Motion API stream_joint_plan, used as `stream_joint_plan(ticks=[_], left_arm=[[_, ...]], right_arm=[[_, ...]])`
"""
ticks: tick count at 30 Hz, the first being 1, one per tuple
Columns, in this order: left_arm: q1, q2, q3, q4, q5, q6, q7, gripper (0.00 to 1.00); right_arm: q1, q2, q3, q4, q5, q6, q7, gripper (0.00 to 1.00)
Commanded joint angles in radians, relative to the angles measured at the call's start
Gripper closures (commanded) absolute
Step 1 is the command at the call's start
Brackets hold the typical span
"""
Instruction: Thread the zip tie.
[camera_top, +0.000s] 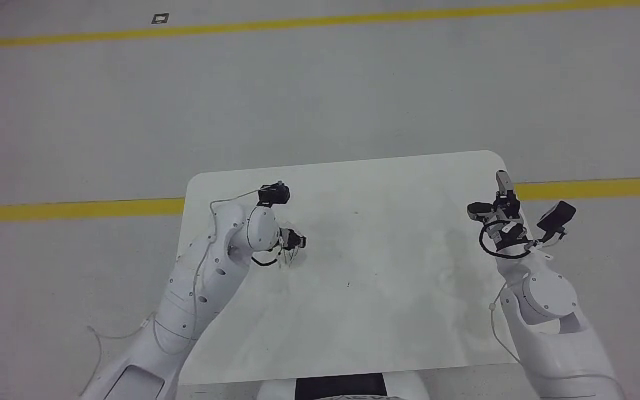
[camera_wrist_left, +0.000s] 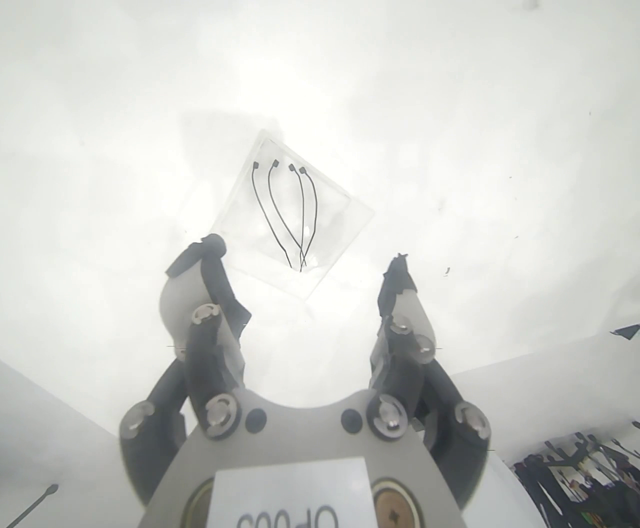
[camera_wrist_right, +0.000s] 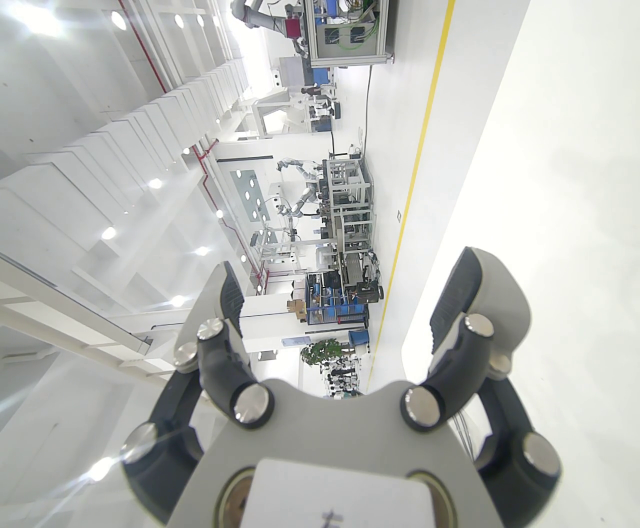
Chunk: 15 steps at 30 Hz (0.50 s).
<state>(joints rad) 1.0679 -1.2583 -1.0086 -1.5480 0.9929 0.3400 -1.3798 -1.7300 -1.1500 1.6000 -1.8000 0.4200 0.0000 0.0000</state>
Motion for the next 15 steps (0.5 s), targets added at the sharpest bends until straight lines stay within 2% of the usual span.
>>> stream_joint_plan(ticks=[1,4,11,15], left_arm=[[-0.005,-0.004,0.005,0.014,0.003,0.000,-0.003,0.59],[-0.014,-0.012,0.013,0.036,0.006,0.000,-0.004,0.64],[-0.039,-0.034,0.026,0.117,0.011,0.000,-0.001,0.64],[-0.051,-0.047,0.031,0.150,0.007,0.000,-0.001,0.70]], right_arm=[[0.000,0.000,0.000,0.000,0.000,0.000,0.000,0.00],[0.000,0.000,0.000,0.000,0.000,0.000,0.000,0.00],[0.000,0.000,0.000,0.000,0.000,0.000,0.000,0.00],[0.000,0.000,0.000,0.000,0.000,0.000,0.000,0.00]])
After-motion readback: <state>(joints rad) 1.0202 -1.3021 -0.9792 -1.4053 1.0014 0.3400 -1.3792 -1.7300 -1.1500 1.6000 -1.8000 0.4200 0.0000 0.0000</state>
